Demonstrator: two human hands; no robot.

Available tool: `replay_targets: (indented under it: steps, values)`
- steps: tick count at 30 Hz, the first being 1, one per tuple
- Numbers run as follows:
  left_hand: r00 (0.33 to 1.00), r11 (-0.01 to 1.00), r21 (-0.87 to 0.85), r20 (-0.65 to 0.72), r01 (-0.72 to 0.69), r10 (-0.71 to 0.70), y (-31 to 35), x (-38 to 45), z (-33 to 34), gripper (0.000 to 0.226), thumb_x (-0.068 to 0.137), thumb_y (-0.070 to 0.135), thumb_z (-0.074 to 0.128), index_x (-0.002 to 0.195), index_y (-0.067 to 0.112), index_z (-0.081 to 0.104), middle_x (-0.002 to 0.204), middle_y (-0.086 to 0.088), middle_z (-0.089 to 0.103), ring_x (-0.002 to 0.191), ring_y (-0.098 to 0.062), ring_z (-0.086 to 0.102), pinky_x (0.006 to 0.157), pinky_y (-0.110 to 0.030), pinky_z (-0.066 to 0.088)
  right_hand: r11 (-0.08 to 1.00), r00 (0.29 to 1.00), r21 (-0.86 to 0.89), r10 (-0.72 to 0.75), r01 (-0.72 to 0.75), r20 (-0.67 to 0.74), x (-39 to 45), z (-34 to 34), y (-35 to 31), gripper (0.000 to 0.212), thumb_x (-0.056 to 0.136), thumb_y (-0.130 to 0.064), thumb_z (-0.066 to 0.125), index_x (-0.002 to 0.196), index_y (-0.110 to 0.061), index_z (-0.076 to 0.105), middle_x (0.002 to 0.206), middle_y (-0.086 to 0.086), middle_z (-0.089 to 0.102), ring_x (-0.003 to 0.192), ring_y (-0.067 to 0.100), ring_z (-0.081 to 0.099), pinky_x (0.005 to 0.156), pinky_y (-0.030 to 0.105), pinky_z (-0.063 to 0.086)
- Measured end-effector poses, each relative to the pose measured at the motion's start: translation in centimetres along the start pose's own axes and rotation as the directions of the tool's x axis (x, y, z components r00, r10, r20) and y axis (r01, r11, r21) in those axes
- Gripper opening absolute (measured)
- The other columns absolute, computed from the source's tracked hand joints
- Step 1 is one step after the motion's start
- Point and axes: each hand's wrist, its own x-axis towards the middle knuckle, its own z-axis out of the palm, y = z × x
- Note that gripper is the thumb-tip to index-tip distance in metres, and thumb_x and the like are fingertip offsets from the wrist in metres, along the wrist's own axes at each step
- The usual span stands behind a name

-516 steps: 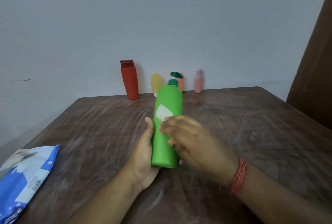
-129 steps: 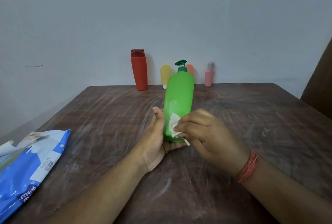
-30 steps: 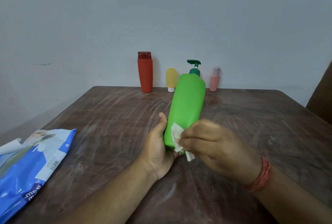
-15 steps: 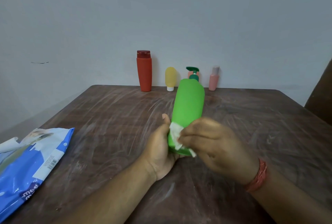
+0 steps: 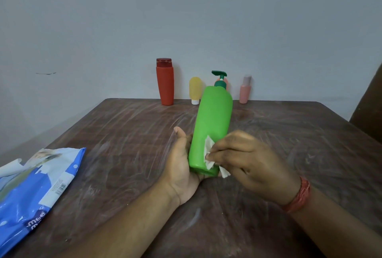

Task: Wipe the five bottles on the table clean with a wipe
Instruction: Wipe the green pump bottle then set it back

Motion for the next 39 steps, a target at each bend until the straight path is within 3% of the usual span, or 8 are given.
replay_targets:
  steps: [6, 11, 16, 21, 25, 29, 34, 39]
  values:
    - [0.999, 1.0, 0.025, 0.044, -0.016, 0.014, -0.4, -0.1, 0.3, 0.075, 0.086, 0.077, 0.032, 0.11, 0.009, 0.054, 0.083, -0.007, 0.066, 0.075, -0.018, 0.067, 0.063, -0.03, 0.057, 0.989, 0.981, -0.031, -0.14, 0.145, 0.134, 0.6, 0.6, -1.5, 0.029, 0.093, -0.004, 0.052, 0.11, -0.011, 0.074, 0.118, 0.0, 0.068, 0.102, 0.022, 0.059, 0.095, 0.03, 0.049]
    - [0.996, 0.991, 0.131, 0.092, -0.027, 0.015, -0.3, -0.1, 0.3, 0.089, 0.09, 0.079, 0.017, 0.129, 0.017, 0.067, 0.112, -0.009, 0.074, 0.098, -0.023, 0.072, 0.072, -0.039, 0.058, 0.981, 0.998, -0.187, 0.056, -0.048, 0.035, 0.8, -0.4, -0.6, 0.036, 0.088, -0.001, 0.058, 0.118, -0.013, 0.072, 0.123, -0.003, 0.067, 0.1, 0.024, 0.058, 0.088, 0.037, 0.053]
    - [0.996, 0.998, 0.043, 0.077, -0.042, 0.039, -0.4, -0.1, 0.1, 0.076, 0.088, 0.079, 0.031, 0.11, 0.009, 0.051, 0.089, -0.007, 0.067, 0.085, -0.02, 0.068, 0.076, -0.034, 0.058, 0.981, 0.98, -0.156, -0.083, 0.112, 0.181, 1.0, 0.4, -1.9, 0.04, 0.087, -0.011, 0.046, 0.118, -0.017, 0.071, 0.122, -0.008, 0.067, 0.103, 0.02, 0.052, 0.095, 0.031, 0.046]
    - [0.995, 0.993, 0.111, 0.1, -0.029, 0.018, -0.5, -0.1, 0.4, 0.096, 0.085, 0.083, 0.02, 0.132, 0.012, 0.063, 0.114, -0.015, 0.071, 0.097, -0.025, 0.069, 0.071, -0.037, 0.058, 0.968, 0.995, -0.231, 0.098, -0.099, -0.017, 0.7, -0.4, -0.2, 0.041, 0.085, 0.004, 0.063, 0.122, -0.011, 0.07, 0.124, -0.001, 0.066, 0.102, 0.022, 0.055, 0.089, 0.035, 0.051]
    - [0.997, 1.0, -0.024, 0.083, 0.002, 0.0, -0.5, 0.0, 0.1, 0.083, 0.087, 0.083, 0.024, 0.104, 0.013, 0.065, 0.092, -0.008, 0.07, 0.088, -0.02, 0.068, 0.077, -0.036, 0.057, 0.989, 0.99, -0.106, -0.092, 0.104, 0.11, 0.6, 1.0, -1.5, 0.036, 0.085, 0.004, 0.066, 0.119, -0.007, 0.07, 0.122, 0.002, 0.067, 0.103, 0.022, 0.057, 0.094, 0.03, 0.049]
    - [0.999, 0.995, -0.101, 0.052, 0.006, -0.001, -0.2, 0.0, 0.0, 0.078, 0.085, 0.084, 0.032, 0.111, 0.014, 0.054, 0.087, -0.008, 0.064, 0.087, -0.022, 0.064, 0.082, -0.037, 0.052, 0.984, 0.972, -0.043, -0.16, 0.17, 0.174, 0.9, 0.9, -1.6, 0.034, 0.083, 0.005, 0.069, 0.115, -0.007, 0.072, 0.12, 0.002, 0.069, 0.101, 0.023, 0.061, 0.092, 0.031, 0.051]
    - [0.999, 0.997, 0.08, 0.045, 0.005, -0.009, -0.5, 0.2, 0.3, 0.102, 0.083, 0.086, 0.016, 0.134, 0.009, 0.058, 0.109, -0.017, 0.068, 0.089, -0.028, 0.067, 0.068, -0.039, 0.053, 0.98, 0.993, -0.162, 0.112, -0.116, -0.033, 0.8, -0.3, -0.6, 0.042, 0.078, 0.011, 0.071, 0.117, -0.006, 0.072, 0.119, 0.004, 0.069, 0.1, 0.027, 0.063, 0.086, 0.04, 0.055]
    - [0.999, 0.991, -0.13, 0.021, 0.038, -0.035, 0.0, 0.0, -0.3, 0.091, 0.082, 0.088, 0.033, 0.117, 0.008, 0.06, 0.102, -0.013, 0.07, 0.1, -0.026, 0.068, 0.092, -0.041, 0.052, 0.986, 0.976, -0.106, -0.107, 0.129, 0.187, 1.0, 1.3, -2.3, 0.042, 0.082, 0.002, 0.068, 0.123, -0.009, 0.067, 0.123, 0.0, 0.064, 0.104, 0.021, 0.058, 0.094, 0.03, 0.05]
